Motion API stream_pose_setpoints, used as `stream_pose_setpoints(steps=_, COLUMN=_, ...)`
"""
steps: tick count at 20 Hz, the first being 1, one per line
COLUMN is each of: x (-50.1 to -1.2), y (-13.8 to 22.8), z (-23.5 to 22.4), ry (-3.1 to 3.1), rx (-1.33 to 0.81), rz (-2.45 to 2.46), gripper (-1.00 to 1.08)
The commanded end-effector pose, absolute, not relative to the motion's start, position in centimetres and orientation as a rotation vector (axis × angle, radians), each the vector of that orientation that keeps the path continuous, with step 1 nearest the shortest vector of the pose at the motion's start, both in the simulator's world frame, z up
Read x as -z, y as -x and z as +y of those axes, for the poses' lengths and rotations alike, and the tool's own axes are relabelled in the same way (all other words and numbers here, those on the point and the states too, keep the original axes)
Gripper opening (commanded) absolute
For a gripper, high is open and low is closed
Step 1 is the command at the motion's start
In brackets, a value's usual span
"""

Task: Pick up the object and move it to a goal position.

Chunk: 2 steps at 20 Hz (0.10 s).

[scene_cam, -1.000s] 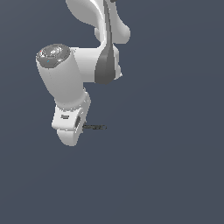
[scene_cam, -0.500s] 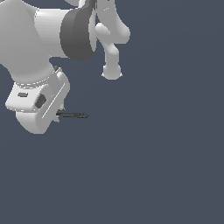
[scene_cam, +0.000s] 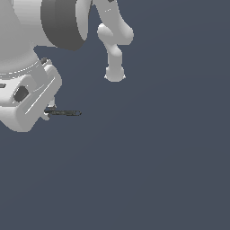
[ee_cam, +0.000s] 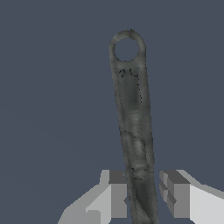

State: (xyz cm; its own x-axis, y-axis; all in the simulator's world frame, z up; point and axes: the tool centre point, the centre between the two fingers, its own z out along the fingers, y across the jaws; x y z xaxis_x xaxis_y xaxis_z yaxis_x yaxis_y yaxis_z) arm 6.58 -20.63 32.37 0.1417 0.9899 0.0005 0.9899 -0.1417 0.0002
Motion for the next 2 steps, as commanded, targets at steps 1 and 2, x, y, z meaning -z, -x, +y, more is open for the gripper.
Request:
stream_pose_setpoints(steps=1, x=-32.61, y=-6.62, z=-20.78, ry=2.373, rx=0.001, rz=-2.059, gripper=-1.00)
stream_pose_setpoints(steps=2, x=-32.63, y=-6.62, z=-20.79, ry=2.373, rx=0.001, rz=-2.059, gripper=-1.00)
